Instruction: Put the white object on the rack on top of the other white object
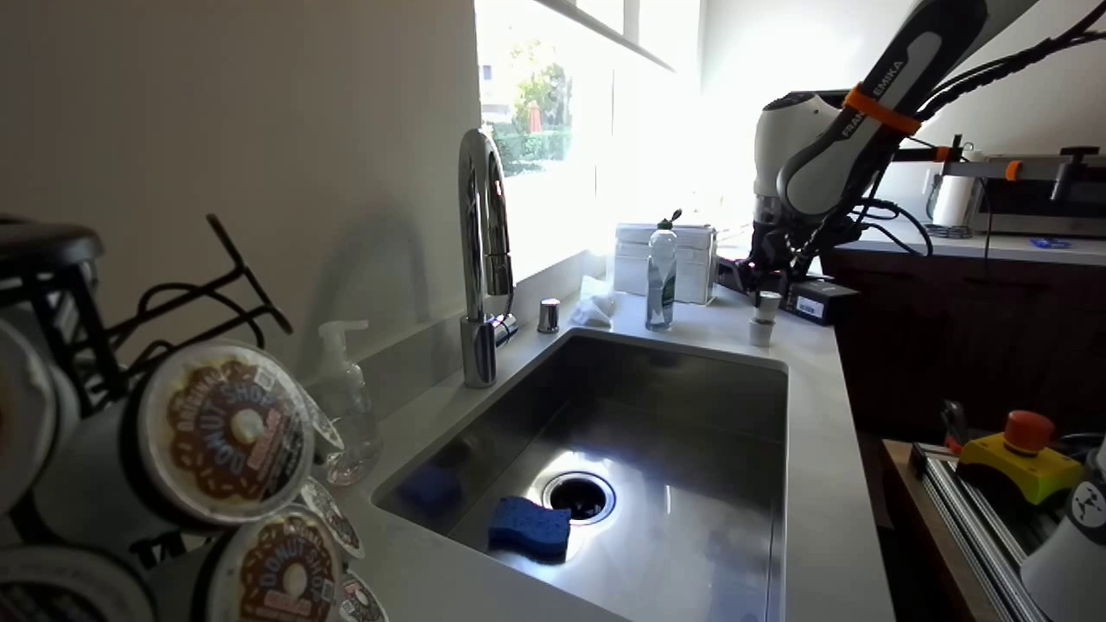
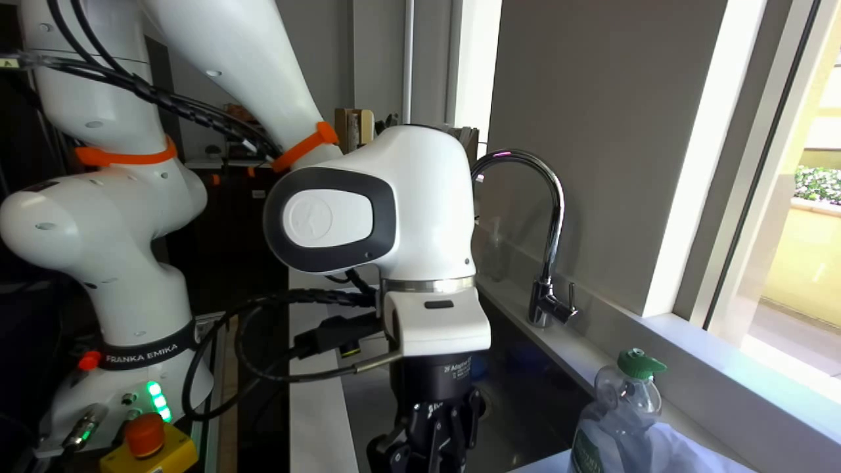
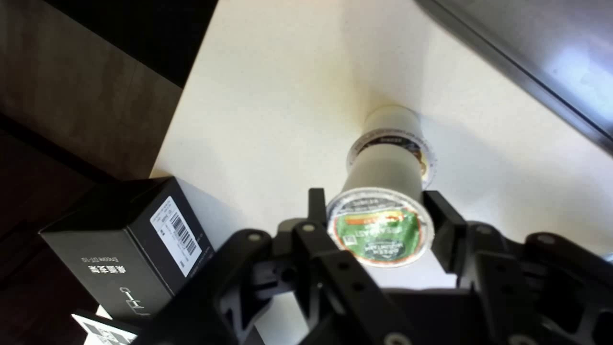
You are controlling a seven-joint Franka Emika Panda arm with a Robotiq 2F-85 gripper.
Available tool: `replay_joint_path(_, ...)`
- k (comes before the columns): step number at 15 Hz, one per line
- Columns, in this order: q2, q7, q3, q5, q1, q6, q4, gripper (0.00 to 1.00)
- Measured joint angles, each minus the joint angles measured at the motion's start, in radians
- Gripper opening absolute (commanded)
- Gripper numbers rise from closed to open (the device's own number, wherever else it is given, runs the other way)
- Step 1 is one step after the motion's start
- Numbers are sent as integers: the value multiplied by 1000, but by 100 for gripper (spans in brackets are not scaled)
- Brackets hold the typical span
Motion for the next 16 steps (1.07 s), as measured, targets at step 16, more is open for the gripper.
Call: replay_joint_path(16,15,4,-23,0,23,11,2,27)
